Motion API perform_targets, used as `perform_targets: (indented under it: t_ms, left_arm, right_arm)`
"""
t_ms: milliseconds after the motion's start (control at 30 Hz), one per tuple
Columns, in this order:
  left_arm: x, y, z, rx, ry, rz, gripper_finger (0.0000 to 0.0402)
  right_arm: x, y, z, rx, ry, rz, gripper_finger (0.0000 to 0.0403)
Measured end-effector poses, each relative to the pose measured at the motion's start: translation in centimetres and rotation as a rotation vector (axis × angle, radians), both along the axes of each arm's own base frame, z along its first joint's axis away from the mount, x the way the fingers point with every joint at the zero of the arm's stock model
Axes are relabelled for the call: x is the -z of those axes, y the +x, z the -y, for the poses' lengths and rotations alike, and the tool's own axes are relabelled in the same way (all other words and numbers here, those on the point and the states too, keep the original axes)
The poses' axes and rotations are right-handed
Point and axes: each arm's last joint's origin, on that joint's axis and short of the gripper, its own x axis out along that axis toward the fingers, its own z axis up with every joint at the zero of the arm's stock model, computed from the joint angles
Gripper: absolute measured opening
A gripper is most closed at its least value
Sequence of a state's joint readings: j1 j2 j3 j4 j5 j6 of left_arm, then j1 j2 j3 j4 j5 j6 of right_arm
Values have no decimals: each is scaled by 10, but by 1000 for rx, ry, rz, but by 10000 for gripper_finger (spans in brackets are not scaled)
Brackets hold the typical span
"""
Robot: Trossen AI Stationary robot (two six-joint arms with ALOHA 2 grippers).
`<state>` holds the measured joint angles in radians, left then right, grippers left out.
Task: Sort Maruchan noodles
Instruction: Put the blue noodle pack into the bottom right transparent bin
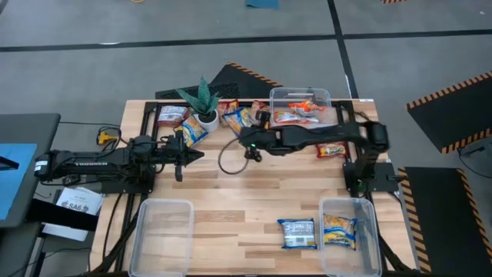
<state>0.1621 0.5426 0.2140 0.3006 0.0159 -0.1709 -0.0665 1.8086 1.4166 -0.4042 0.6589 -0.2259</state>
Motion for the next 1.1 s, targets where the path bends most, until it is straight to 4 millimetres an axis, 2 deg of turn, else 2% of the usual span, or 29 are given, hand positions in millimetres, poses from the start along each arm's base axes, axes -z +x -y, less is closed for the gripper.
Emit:
perform_targets:
  t_ms: [133,300,600,833,1000,1100]
  left_arm:
    - [1,0,0,5,-10,-8,0]
    - [1,0,0,4,-11,-12,0]
    - [1,0,0,-2,-11,-11,0]
    - [1,0,0,-4,-16,-9,0]
    - [1,0,0,-5,-16,-9,0]
    - [1,0,0,-5,-15,-9,0]
  right_arm:
    - [-33,-36,-34,-66,103,-39,6]
    - [-69,-94,-81,-144,325,-63,6]
    - [-115,-196,-158,-167,789,73,7]
    - [-121,-259,-193,40,1103,44,7]
    - [-117,-290,-209,236,1233,-29,7]
    - [-114,-301,-216,364,1271,-64,7]
